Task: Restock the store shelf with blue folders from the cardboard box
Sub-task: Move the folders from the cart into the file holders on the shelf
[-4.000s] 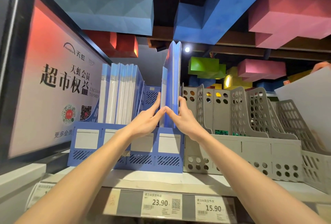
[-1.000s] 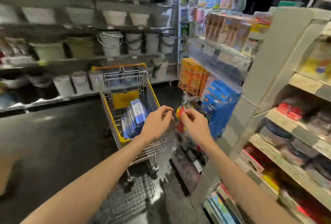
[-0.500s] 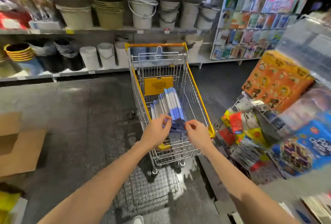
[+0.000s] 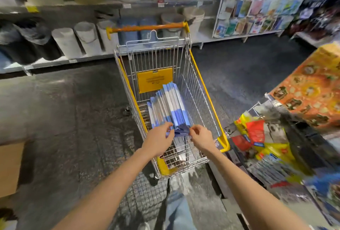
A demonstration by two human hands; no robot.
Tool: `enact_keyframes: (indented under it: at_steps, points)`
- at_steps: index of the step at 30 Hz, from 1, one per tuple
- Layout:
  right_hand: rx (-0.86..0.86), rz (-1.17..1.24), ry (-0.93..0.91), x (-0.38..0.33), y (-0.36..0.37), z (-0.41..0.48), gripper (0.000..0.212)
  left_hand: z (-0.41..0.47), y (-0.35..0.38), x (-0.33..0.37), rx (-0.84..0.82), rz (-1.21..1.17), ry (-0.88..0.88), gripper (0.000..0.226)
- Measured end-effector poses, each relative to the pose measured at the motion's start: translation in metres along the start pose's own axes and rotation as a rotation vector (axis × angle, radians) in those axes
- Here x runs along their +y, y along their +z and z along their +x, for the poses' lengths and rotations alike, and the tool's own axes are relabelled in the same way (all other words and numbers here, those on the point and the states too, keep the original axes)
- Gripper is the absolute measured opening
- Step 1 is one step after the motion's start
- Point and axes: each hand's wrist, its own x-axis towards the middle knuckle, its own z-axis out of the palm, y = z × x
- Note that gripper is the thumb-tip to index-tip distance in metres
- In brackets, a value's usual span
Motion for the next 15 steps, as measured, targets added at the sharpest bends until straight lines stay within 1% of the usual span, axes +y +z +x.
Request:
enact_keyframes:
  at_steps: [4, 10, 11, 13, 15]
  points:
    - [-0.032, -0.034, 0.021, 0.010, 0.003, 0.071, 0.024, 0.062, 0.013, -0.012, -0.082, 0.043, -0.029, 0.053]
    - [-0.123, -0.020, 0.074, 0.015, 0.000, 0.177, 0.025, 0.149, 0.024, -0.022, -0.205, 0.162, -0.081, 0.061]
    - [-0.144, -0.027, 0.099, 0.018, 0.000, 0.209, 0.027, 0.175, 0.030, -0.024, -0.241, 0.178, -0.115, 0.063]
    - [-0.164, -0.021, 0.111, 0.023, 0.003, 0.224, 0.029, 0.184, 0.037, -0.028, -0.288, 0.220, -0.134, 0.065]
    - [-0.192, -0.025, 0.123, 0.030, 0.008, 0.254, 0.032, 0.211, 0.051, -0.035, -0.324, 0.217, -0.162, 0.067]
